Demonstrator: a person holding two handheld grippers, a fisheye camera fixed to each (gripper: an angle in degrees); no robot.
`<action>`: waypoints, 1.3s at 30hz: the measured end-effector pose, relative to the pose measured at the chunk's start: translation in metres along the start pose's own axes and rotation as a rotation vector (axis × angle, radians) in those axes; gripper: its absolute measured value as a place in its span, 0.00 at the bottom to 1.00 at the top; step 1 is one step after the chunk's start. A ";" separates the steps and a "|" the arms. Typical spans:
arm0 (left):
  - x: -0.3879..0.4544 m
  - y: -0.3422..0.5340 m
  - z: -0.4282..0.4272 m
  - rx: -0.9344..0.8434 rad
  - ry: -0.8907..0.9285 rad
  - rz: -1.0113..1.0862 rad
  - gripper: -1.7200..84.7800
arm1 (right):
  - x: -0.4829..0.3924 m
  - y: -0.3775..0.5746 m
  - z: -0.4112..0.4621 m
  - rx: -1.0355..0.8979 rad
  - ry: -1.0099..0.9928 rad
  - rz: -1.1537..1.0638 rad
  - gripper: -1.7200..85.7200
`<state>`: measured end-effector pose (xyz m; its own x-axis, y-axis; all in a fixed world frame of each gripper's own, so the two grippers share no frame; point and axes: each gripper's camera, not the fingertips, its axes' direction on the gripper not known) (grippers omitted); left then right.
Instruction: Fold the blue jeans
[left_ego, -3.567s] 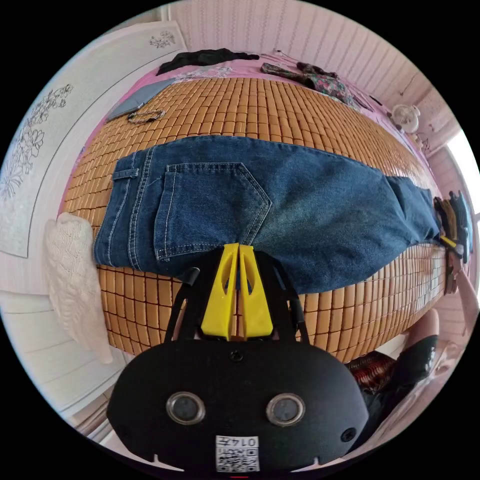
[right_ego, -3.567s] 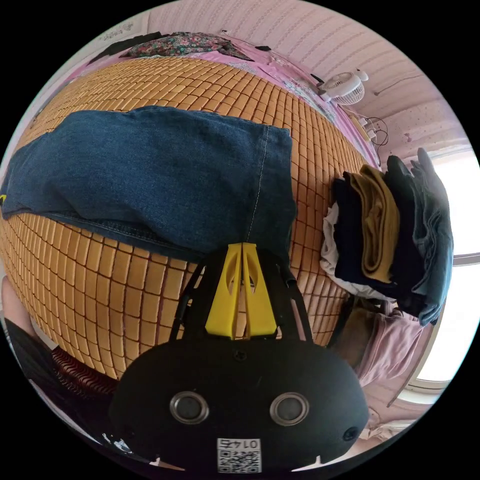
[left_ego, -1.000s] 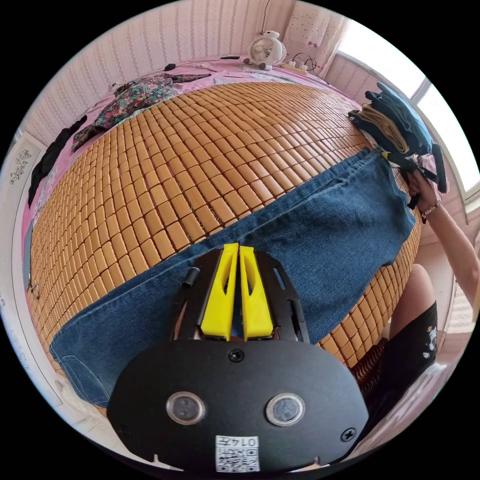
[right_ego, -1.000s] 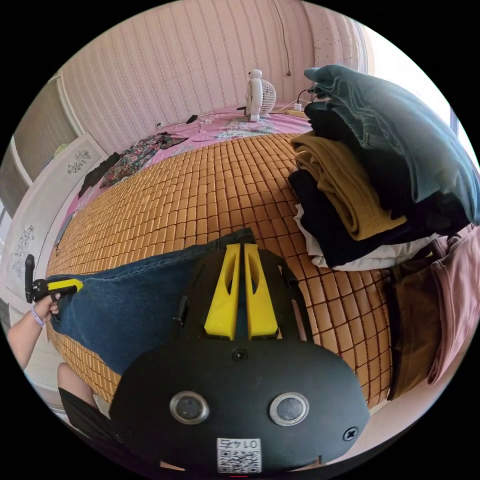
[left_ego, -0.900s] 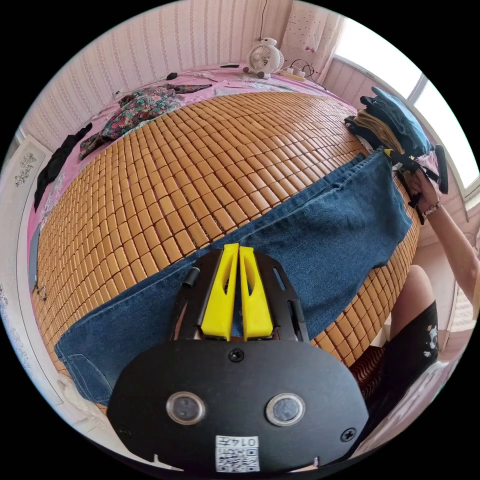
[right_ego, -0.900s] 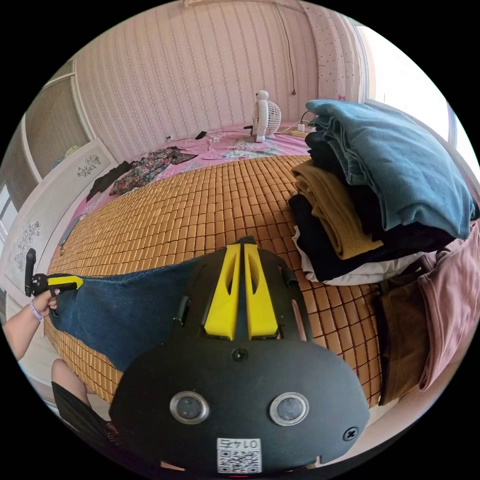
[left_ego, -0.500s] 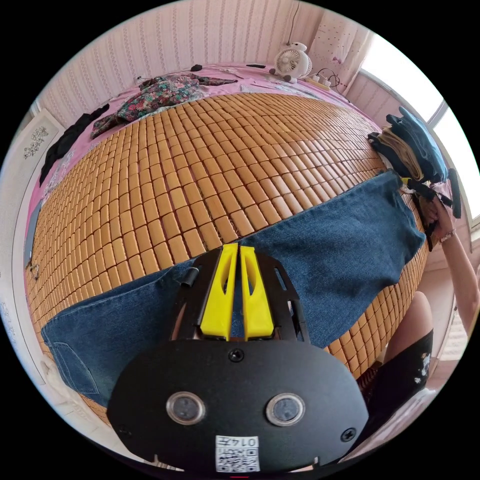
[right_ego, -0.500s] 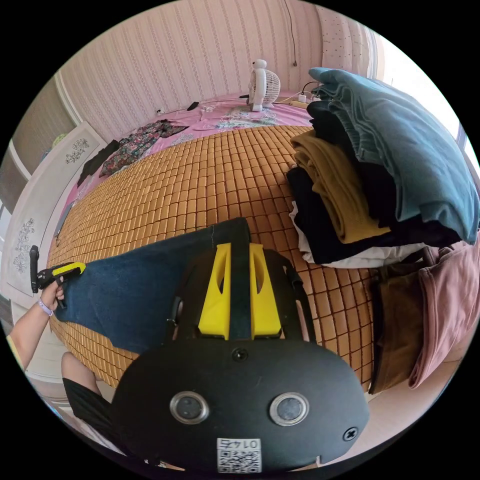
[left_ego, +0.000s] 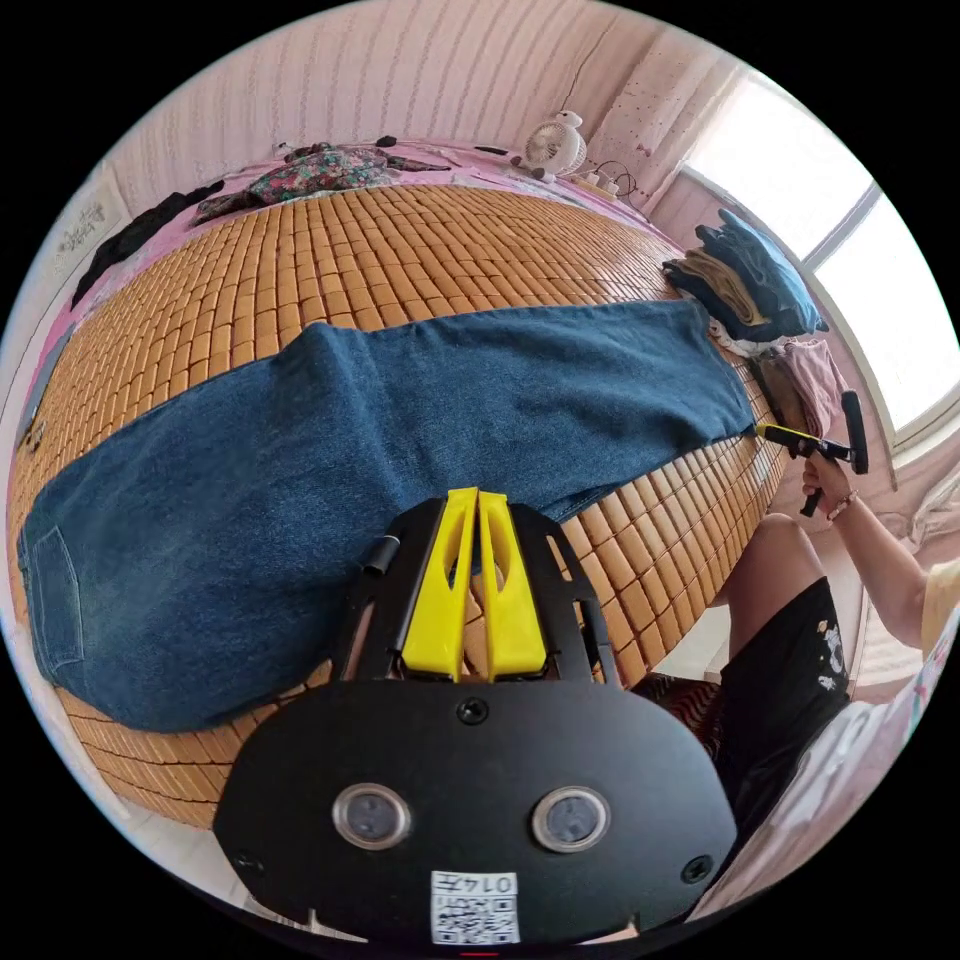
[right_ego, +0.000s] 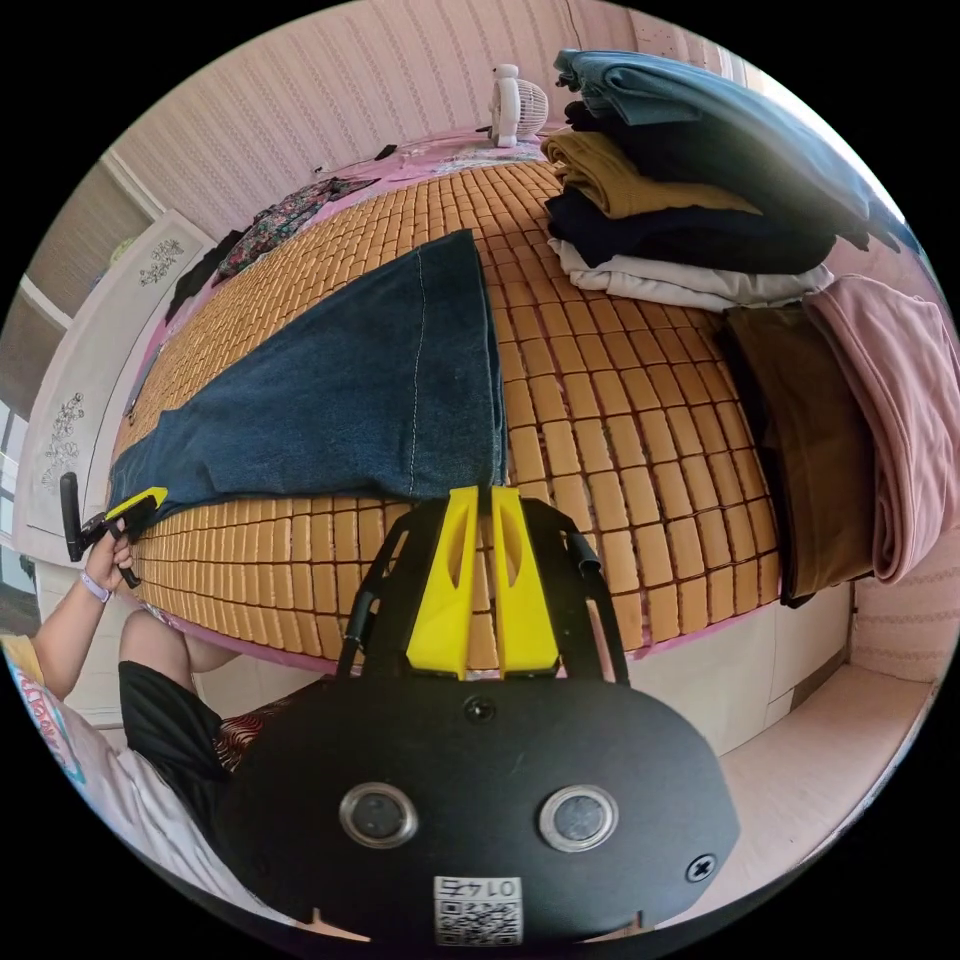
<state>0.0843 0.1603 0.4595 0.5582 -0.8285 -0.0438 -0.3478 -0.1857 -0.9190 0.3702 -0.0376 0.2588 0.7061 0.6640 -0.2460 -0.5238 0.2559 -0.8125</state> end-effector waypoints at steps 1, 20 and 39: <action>-0.003 0.001 0.000 0.001 0.015 -0.023 0.01 | -0.004 -0.004 -0.001 -0.003 0.045 0.030 0.07; 0.001 0.081 -0.019 0.091 -0.179 -0.150 0.01 | -0.096 -0.035 0.048 0.017 0.190 -0.213 0.06; 0.094 0.112 -0.025 0.136 -0.055 0.091 0.01 | -0.312 -0.121 0.070 0.042 0.086 -0.634 0.02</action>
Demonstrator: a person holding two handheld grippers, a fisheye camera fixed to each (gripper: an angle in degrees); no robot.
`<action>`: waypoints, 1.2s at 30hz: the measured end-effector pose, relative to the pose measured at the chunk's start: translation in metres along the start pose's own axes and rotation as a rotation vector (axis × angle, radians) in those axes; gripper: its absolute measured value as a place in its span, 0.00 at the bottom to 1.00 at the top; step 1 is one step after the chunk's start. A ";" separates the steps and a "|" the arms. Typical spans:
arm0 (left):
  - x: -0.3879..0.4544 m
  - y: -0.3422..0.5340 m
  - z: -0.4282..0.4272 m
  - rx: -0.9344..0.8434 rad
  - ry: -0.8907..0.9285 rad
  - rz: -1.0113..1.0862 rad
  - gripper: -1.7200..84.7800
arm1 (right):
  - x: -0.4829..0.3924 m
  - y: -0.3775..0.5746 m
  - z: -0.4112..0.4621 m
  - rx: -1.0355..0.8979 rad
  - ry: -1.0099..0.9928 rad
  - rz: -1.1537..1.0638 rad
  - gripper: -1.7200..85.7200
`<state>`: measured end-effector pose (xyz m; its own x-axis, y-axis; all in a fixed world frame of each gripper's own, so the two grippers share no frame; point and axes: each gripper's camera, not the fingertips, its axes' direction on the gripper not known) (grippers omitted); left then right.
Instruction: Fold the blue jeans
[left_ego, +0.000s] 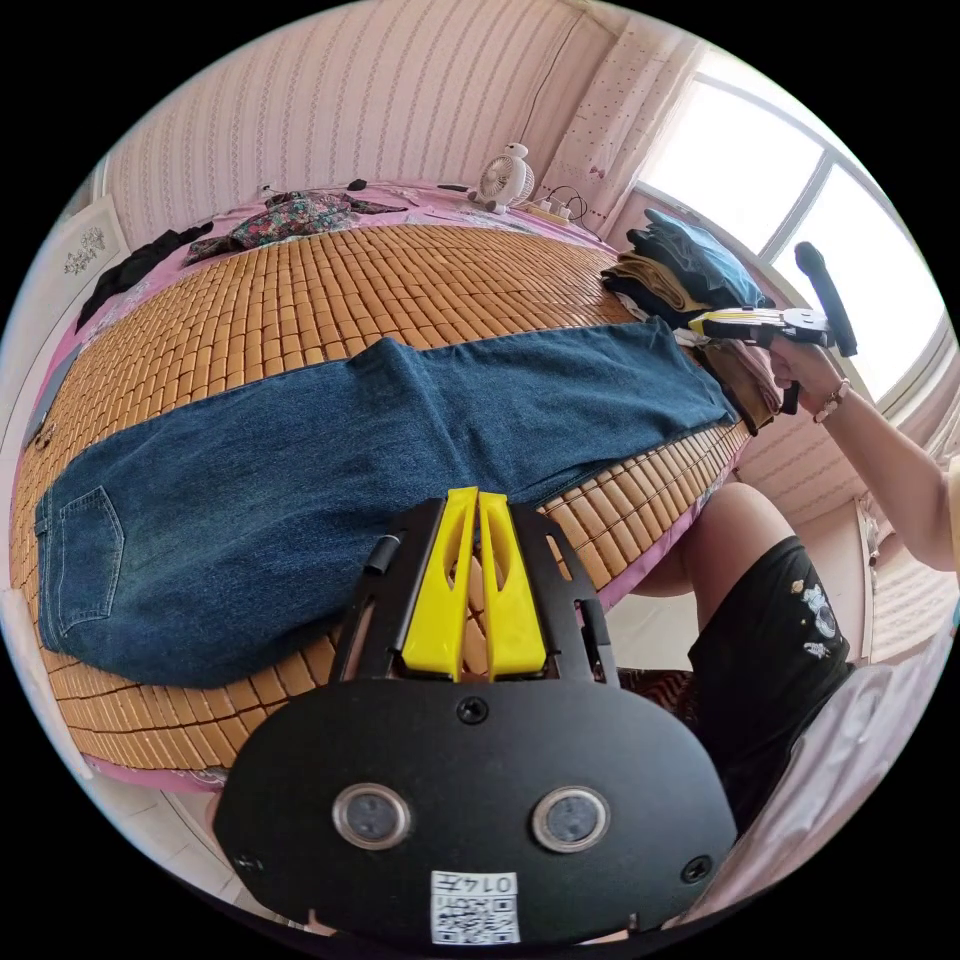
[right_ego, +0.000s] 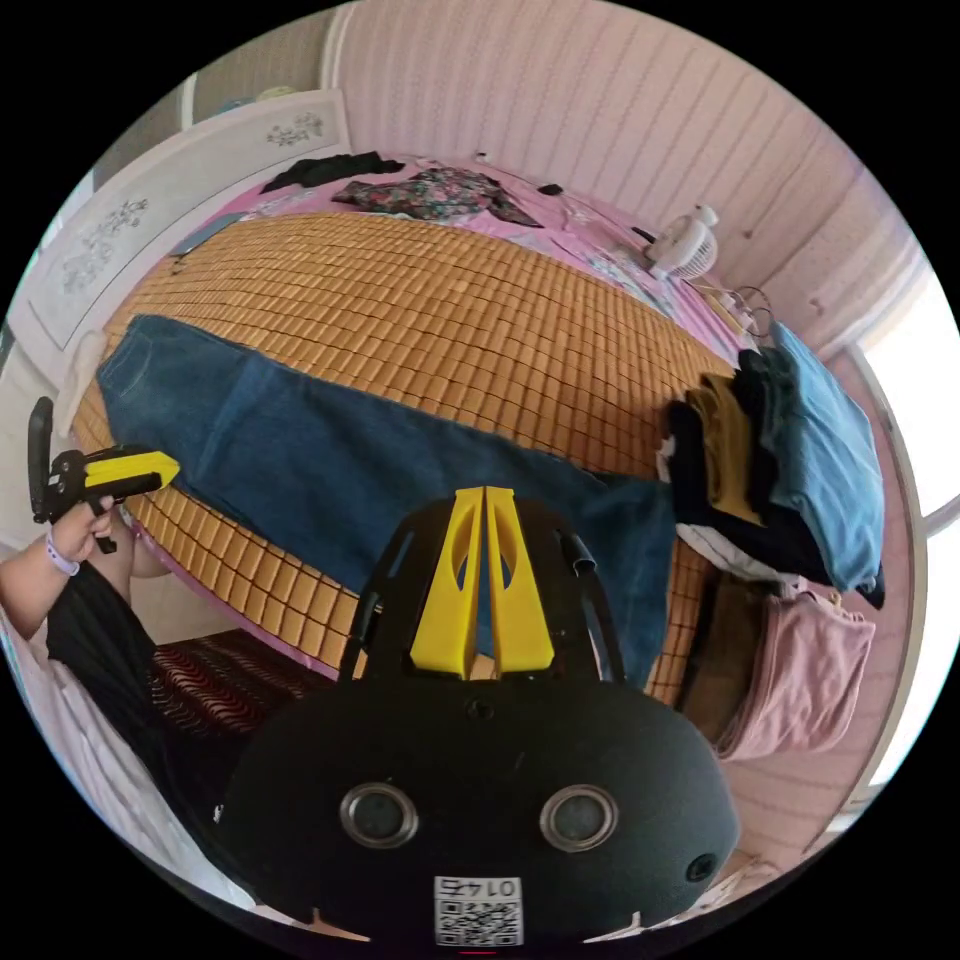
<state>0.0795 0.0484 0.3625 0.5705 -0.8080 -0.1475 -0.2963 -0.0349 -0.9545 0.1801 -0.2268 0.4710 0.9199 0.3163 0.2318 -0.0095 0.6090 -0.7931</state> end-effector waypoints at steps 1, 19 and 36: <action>0.001 0.000 0.000 0.008 -0.016 -0.002 0.01 | -0.037 -0.039 0.016 -0.038 -0.089 -0.128 0.02; 0.005 -0.014 0.018 -0.039 -0.046 -0.050 0.01 | -0.201 -0.235 0.160 -0.647 0.054 -0.583 0.02; -0.010 0.032 -0.046 -0.078 -0.089 -0.005 0.01 | 0.058 0.026 0.040 0.089 -0.089 0.296 0.09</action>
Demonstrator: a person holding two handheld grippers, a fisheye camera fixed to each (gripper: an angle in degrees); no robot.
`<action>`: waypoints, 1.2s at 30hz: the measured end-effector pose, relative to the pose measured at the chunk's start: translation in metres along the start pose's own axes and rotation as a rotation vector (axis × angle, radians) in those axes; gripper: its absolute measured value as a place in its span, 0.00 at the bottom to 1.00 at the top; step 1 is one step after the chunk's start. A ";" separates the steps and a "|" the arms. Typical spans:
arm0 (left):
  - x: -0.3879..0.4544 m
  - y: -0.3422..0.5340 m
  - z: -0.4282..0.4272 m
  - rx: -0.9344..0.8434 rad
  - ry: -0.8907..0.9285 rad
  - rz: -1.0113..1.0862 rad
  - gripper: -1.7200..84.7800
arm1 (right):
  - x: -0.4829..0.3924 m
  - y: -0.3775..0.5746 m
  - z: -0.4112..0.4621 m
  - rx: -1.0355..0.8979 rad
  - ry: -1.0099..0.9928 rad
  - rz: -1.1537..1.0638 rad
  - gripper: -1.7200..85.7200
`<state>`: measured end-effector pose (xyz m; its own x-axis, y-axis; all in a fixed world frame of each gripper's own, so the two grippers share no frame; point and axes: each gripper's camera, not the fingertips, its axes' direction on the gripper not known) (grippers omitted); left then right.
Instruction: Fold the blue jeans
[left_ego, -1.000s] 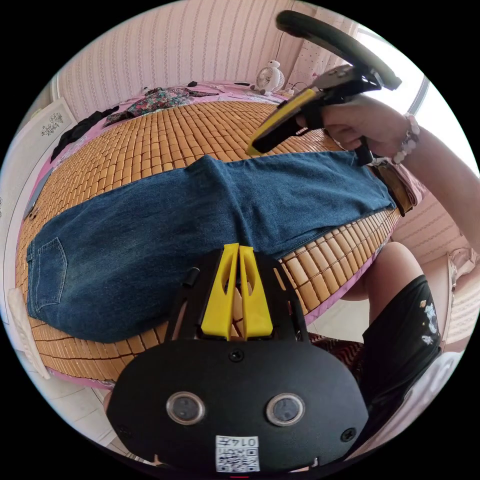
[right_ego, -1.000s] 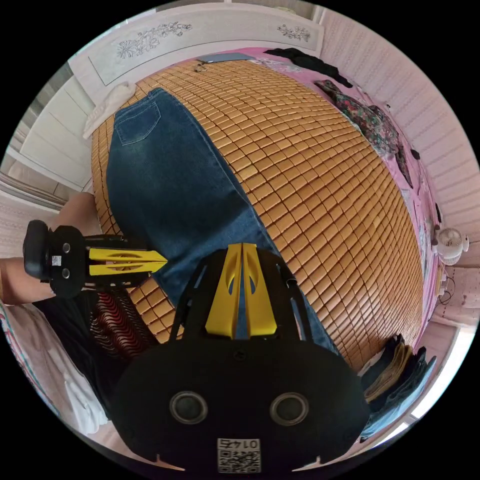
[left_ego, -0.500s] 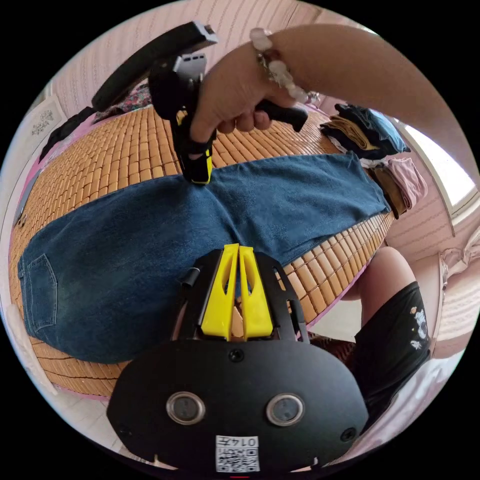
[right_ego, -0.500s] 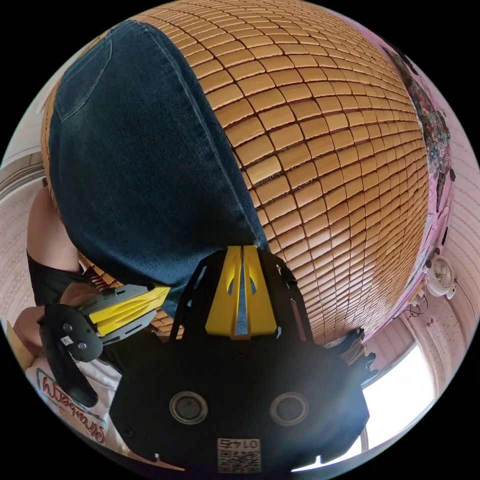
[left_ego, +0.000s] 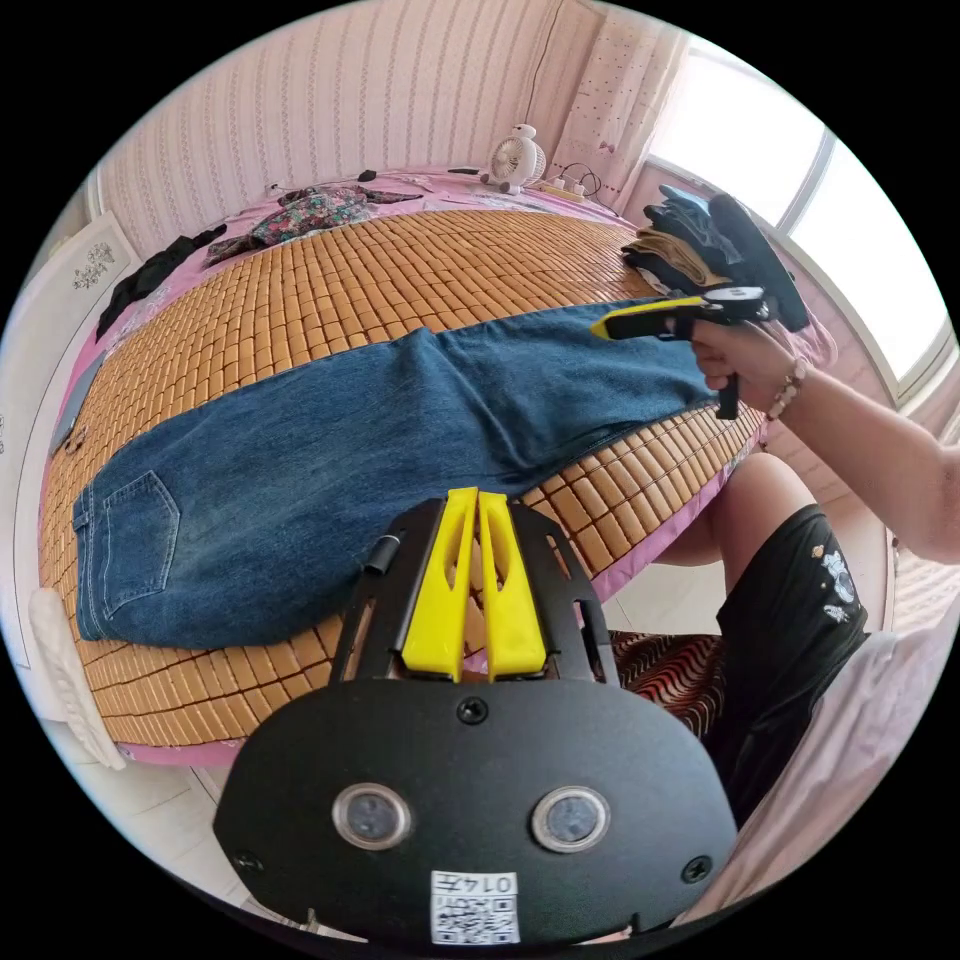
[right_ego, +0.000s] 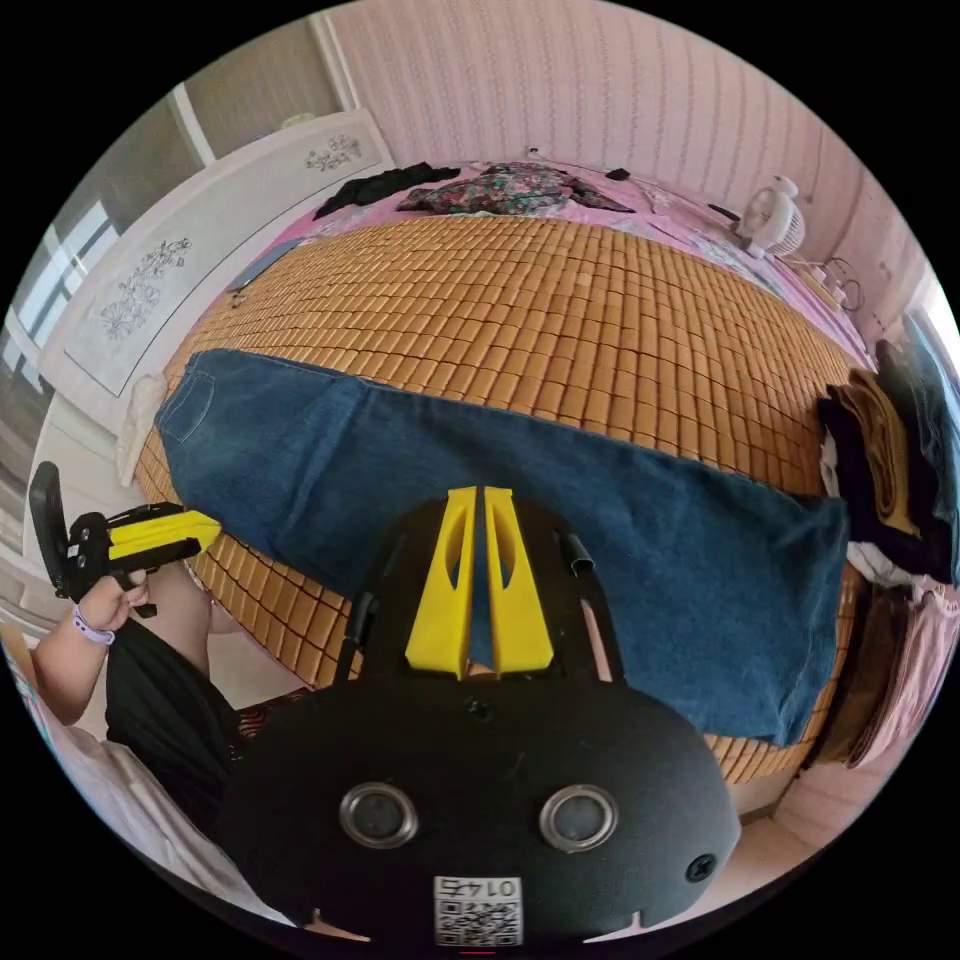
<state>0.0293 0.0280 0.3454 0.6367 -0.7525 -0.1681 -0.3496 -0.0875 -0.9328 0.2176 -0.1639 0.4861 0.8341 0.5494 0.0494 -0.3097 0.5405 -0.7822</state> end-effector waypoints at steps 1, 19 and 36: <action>-0.006 0.003 -0.003 0.002 -0.014 -0.023 0.01 | 0.045 0.031 -0.020 0.029 0.067 0.118 0.11; -0.106 0.011 -0.003 -0.039 -0.113 -0.372 0.01 | 0.268 0.177 -0.073 0.035 0.273 0.619 0.15; -0.127 0.005 -0.023 -0.073 -0.042 -0.280 0.01 | 0.264 0.194 -0.244 0.773 -0.320 0.400 0.05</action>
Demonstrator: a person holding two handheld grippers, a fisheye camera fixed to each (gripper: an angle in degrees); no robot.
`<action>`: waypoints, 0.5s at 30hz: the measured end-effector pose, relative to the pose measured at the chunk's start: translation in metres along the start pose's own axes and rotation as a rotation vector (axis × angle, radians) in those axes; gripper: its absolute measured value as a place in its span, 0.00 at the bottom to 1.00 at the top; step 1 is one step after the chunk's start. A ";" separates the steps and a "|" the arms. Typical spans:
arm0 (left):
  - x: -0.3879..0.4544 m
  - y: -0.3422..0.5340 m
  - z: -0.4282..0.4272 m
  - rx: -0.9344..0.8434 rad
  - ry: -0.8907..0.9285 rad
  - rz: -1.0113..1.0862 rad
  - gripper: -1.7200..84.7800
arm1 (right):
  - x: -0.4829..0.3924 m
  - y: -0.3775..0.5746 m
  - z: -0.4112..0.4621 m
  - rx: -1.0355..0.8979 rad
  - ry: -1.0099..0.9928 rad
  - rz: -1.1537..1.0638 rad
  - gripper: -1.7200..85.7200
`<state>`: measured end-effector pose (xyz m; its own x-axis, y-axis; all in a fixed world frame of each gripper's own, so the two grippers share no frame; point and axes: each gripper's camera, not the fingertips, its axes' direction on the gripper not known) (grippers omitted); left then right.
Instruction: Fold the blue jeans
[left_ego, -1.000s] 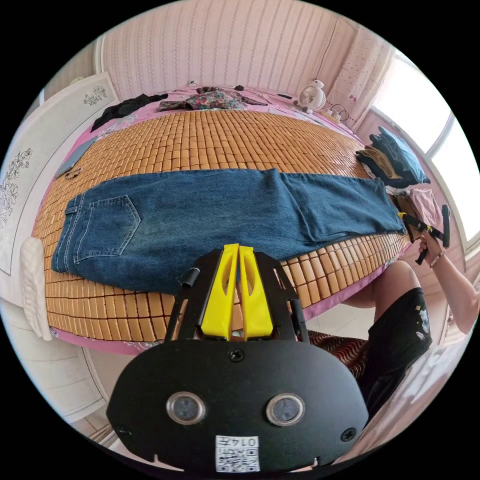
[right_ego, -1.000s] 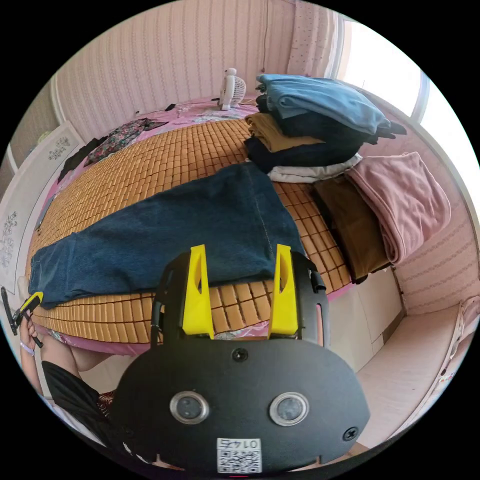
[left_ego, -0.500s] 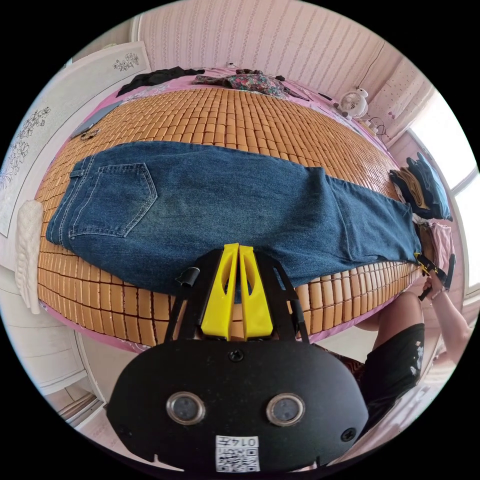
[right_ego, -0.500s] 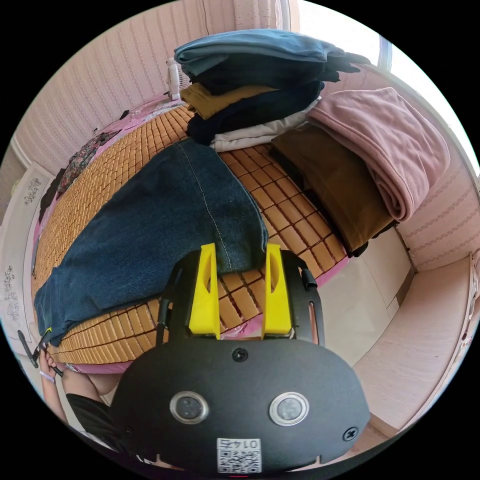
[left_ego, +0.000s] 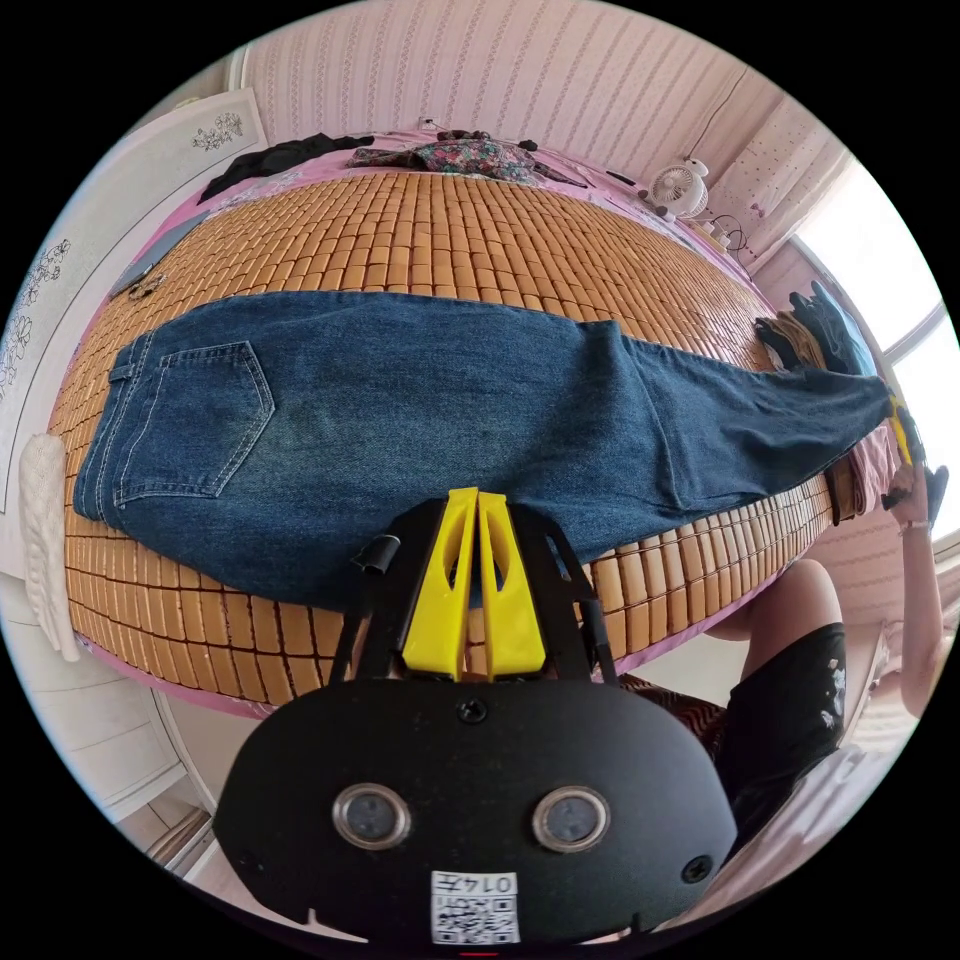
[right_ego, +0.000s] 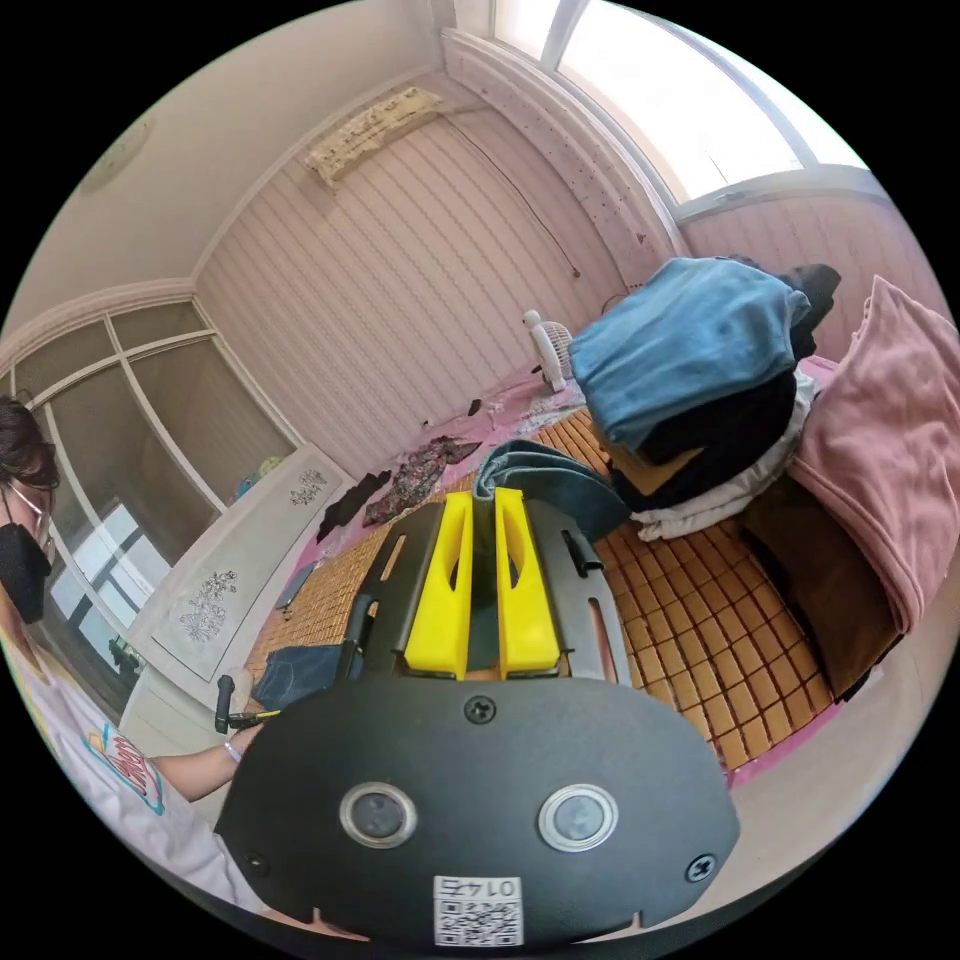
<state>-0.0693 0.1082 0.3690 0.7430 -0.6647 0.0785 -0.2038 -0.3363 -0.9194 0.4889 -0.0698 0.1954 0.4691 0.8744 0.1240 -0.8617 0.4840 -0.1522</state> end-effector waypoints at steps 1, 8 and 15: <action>0.003 -0.001 0.001 -0.003 -0.005 0.009 0.01 | -0.016 -0.010 -0.005 0.058 -0.070 -0.032 0.05; 0.035 -0.038 0.015 0.037 0.212 0.079 0.01 | -0.130 -0.058 0.003 0.149 -0.330 -0.302 0.05; 0.010 -0.058 -0.005 0.114 0.474 -0.064 0.01 | -0.323 0.022 0.146 -0.174 -0.611 -0.640 0.05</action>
<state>-0.0535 0.1179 0.4249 0.3743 -0.8843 0.2790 -0.0765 -0.3293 -0.9411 0.2907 -0.3466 0.2954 0.6222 0.2888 0.7277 -0.4066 0.9135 -0.0149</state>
